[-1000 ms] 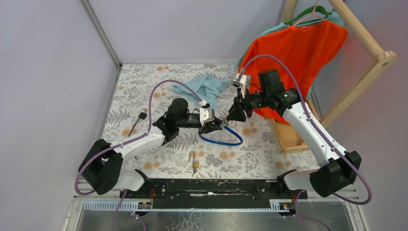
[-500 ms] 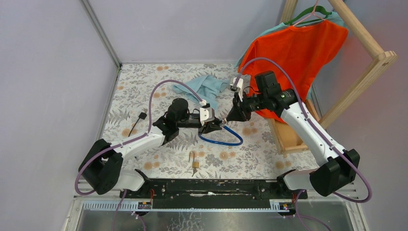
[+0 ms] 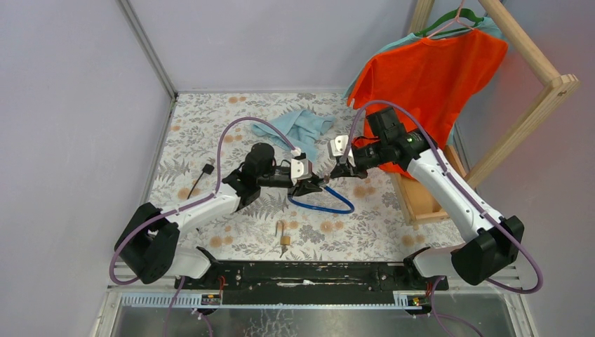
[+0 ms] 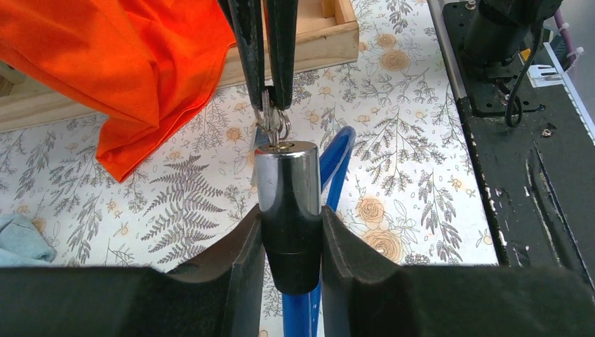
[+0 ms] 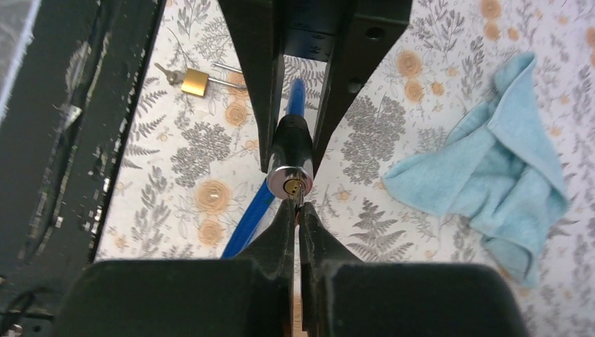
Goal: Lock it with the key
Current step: Lock the lock.
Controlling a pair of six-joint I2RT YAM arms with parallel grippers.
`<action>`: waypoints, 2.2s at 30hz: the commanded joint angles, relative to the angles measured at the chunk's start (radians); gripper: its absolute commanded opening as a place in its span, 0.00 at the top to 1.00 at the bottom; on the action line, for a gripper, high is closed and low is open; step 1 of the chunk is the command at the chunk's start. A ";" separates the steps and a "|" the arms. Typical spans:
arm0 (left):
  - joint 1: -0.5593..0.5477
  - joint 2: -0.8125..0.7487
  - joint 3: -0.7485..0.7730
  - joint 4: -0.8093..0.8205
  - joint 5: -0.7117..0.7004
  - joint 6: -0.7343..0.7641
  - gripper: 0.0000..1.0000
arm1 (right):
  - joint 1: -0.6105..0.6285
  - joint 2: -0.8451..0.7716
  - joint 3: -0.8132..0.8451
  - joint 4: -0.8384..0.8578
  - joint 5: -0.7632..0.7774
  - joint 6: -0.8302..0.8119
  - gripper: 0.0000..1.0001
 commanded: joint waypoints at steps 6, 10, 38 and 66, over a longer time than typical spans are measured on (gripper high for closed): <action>0.001 0.002 0.000 -0.064 0.091 0.019 1.00 | -0.006 0.004 0.086 -0.009 0.125 -0.204 0.97; 0.000 0.001 -0.008 -0.050 0.066 0.019 1.00 | -0.005 -0.006 0.103 -0.068 0.099 -0.135 0.81; 0.003 0.004 -0.008 -0.030 0.018 0.007 1.00 | 0.038 -0.071 -0.088 0.229 0.037 0.540 0.51; 0.002 -0.008 -0.023 -0.023 0.015 0.001 1.00 | 0.047 -0.086 -0.041 0.081 0.183 0.133 1.00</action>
